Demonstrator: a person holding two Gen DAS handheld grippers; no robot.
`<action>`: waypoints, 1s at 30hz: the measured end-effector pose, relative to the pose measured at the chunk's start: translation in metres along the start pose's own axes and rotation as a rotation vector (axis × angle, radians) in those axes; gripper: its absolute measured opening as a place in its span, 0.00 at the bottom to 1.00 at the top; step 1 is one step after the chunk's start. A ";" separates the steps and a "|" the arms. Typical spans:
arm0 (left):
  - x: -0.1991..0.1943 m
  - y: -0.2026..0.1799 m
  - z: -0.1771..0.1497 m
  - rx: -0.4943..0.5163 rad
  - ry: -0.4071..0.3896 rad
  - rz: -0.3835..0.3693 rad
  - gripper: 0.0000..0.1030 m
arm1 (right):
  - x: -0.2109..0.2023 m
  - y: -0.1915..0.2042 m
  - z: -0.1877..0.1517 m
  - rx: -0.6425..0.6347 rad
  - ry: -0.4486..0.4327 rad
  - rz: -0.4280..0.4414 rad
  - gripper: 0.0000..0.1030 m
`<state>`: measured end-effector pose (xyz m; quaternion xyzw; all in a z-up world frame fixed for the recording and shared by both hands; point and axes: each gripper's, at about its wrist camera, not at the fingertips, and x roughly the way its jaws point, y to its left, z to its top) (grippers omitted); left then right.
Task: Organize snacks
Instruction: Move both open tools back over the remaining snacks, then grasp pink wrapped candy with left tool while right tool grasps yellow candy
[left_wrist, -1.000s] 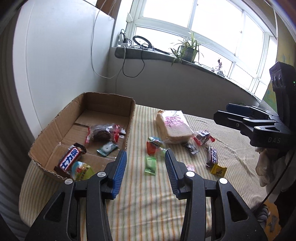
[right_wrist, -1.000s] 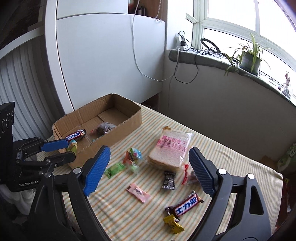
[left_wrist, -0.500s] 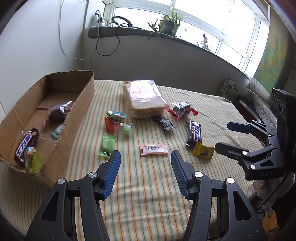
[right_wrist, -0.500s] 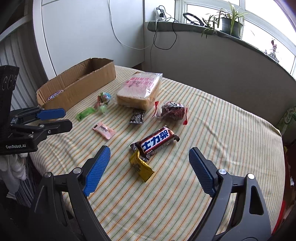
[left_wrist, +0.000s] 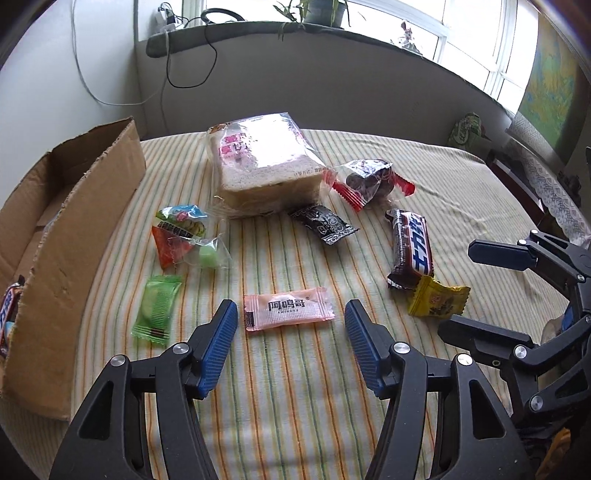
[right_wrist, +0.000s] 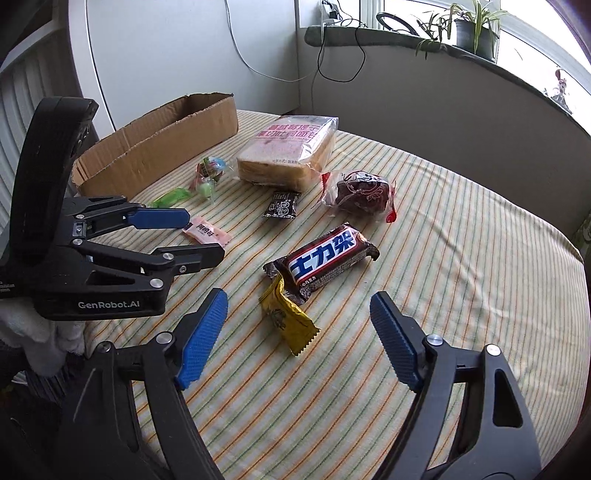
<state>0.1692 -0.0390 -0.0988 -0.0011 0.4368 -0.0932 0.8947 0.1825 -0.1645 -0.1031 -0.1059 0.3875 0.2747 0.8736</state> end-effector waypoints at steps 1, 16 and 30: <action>0.000 -0.001 0.000 0.004 -0.003 0.007 0.58 | 0.001 0.000 0.000 0.001 0.003 0.002 0.77; 0.000 -0.008 -0.005 0.051 -0.027 0.047 0.37 | 0.018 0.003 -0.003 -0.012 0.049 0.011 0.25; -0.005 -0.005 -0.006 0.034 -0.050 0.028 0.26 | 0.010 0.006 -0.007 -0.008 0.031 0.002 0.11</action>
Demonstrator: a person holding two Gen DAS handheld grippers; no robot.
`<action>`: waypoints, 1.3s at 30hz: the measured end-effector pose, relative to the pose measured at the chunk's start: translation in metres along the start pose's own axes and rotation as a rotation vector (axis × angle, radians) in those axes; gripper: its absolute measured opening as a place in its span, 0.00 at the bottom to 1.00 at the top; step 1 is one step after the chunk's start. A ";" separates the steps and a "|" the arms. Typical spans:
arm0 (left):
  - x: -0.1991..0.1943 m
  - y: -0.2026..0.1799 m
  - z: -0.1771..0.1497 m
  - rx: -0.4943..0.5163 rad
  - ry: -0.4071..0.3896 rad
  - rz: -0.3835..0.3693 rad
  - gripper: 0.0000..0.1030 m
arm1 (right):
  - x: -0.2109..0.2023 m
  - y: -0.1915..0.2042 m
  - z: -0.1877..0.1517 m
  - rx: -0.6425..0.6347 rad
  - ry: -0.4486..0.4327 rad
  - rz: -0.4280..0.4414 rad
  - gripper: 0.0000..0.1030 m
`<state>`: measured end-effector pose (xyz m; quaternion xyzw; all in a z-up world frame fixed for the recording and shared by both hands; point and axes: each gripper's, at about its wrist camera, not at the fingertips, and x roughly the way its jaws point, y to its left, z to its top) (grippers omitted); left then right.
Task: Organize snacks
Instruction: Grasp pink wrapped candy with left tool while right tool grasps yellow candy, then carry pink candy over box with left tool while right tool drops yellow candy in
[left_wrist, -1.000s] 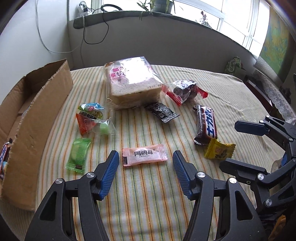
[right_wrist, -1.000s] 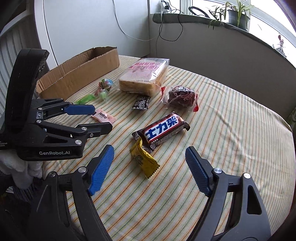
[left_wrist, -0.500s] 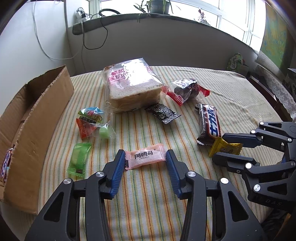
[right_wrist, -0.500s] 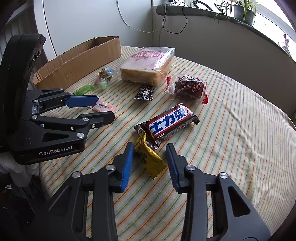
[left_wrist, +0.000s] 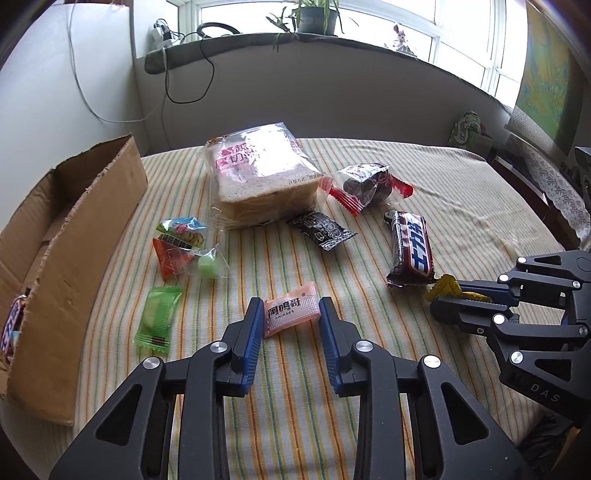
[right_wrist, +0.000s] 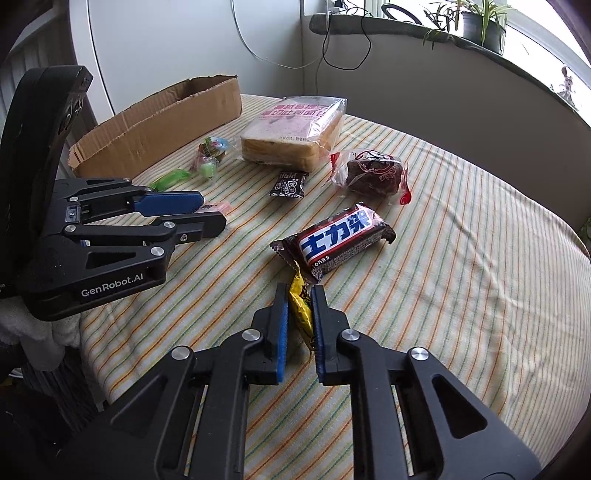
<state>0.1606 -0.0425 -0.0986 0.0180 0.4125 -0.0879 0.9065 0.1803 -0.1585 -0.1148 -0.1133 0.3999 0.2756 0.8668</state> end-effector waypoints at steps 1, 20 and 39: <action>-0.001 0.000 0.000 -0.002 -0.004 -0.001 0.25 | 0.000 0.000 0.000 0.002 -0.002 0.002 0.11; -0.002 0.035 0.010 -0.111 -0.014 0.006 0.05 | -0.011 -0.004 -0.002 0.020 -0.027 0.010 0.11; -0.032 0.045 0.015 -0.147 -0.110 -0.012 0.04 | -0.028 0.001 0.007 0.013 -0.066 0.015 0.11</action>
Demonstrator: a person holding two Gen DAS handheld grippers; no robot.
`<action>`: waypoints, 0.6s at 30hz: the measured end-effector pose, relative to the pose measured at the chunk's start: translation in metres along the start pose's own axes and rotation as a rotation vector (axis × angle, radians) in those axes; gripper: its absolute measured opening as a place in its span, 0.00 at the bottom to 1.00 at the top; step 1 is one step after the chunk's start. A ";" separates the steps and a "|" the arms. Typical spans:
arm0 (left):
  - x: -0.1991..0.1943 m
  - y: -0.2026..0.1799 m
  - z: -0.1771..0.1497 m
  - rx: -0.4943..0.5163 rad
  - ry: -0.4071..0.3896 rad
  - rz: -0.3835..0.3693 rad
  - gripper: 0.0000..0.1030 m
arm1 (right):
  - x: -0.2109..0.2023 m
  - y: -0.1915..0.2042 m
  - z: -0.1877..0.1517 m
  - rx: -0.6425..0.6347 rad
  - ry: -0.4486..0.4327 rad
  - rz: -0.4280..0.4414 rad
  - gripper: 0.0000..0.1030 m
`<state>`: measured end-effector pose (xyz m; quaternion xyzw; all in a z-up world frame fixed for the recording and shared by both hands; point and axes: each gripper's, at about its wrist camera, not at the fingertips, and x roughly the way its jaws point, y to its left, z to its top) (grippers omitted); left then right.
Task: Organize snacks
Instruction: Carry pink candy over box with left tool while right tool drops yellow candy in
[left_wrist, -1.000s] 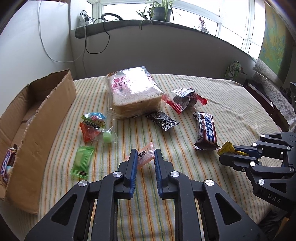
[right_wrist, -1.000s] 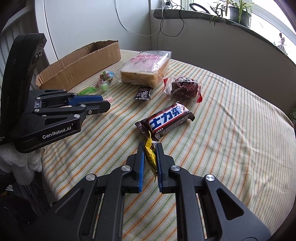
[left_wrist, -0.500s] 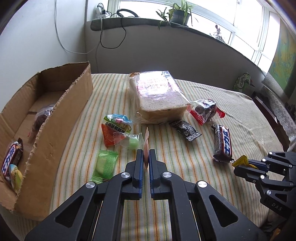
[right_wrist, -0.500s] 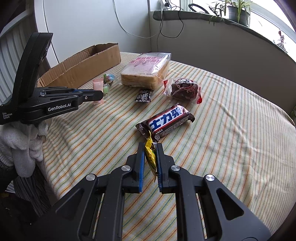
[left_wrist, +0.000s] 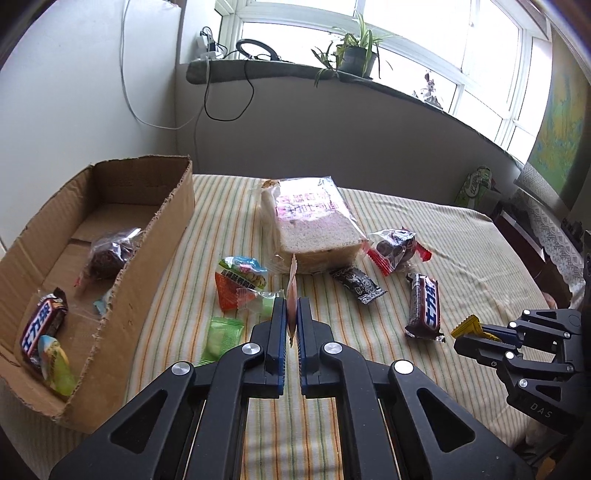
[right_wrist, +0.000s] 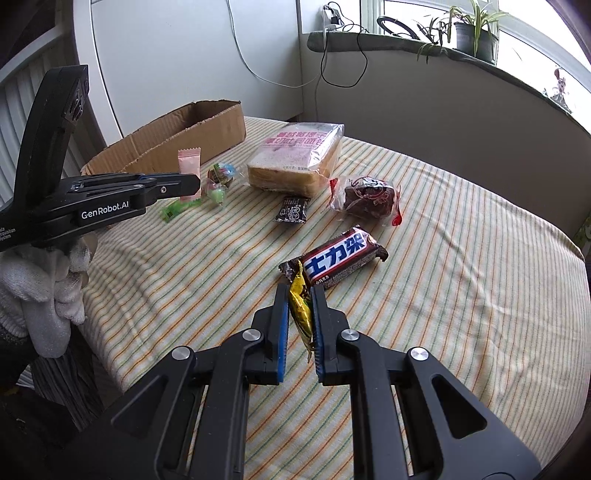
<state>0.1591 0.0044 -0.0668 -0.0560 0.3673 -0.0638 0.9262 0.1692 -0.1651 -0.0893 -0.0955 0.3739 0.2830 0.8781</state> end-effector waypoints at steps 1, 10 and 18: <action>-0.003 0.001 0.002 -0.003 -0.007 0.001 0.04 | -0.002 0.002 0.002 -0.007 -0.007 -0.003 0.11; -0.027 0.019 0.004 -0.036 -0.051 0.000 0.04 | -0.014 0.012 0.017 -0.009 -0.034 0.002 0.11; -0.052 0.053 0.010 -0.081 -0.108 0.034 0.04 | -0.019 0.036 0.056 -0.078 -0.073 0.006 0.11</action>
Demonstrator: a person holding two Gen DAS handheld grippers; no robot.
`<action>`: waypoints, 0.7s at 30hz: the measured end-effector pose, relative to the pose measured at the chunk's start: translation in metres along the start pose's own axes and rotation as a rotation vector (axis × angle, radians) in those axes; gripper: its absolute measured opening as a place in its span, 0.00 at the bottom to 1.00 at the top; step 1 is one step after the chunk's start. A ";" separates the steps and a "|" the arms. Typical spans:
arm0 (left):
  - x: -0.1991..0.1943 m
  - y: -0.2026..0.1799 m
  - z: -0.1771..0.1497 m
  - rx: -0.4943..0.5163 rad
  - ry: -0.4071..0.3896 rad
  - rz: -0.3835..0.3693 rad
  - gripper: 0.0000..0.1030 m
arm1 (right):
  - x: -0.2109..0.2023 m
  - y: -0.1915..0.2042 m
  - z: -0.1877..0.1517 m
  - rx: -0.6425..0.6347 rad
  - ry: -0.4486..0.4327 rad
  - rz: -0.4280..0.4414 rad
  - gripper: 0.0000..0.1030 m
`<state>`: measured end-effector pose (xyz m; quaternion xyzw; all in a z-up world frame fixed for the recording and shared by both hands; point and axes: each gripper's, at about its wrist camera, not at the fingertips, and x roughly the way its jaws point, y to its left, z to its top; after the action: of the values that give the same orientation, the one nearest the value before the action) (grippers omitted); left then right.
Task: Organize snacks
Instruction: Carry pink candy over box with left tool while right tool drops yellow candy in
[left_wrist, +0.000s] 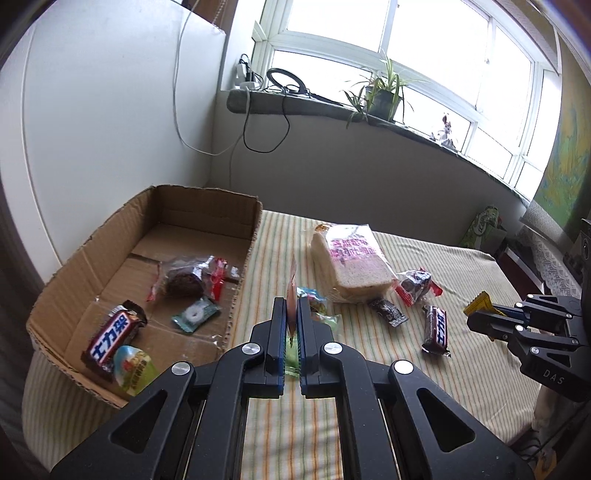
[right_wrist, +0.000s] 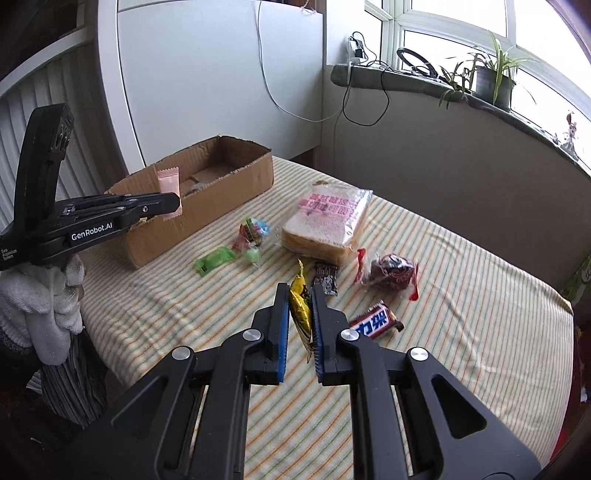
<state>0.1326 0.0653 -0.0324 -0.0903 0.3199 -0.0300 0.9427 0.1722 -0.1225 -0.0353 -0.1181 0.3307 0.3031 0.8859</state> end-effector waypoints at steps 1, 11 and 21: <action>-0.003 0.006 0.002 -0.006 -0.008 0.006 0.04 | 0.002 0.003 0.006 -0.009 -0.004 0.004 0.11; -0.018 0.055 0.009 -0.047 -0.049 0.073 0.04 | 0.043 0.044 0.072 -0.067 -0.021 0.070 0.11; -0.018 0.090 0.009 -0.086 -0.065 0.100 0.04 | 0.092 0.086 0.122 -0.126 -0.003 0.106 0.11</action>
<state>0.1239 0.1573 -0.0315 -0.1157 0.2942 0.0338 0.9481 0.2370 0.0374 -0.0045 -0.1556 0.3154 0.3700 0.8599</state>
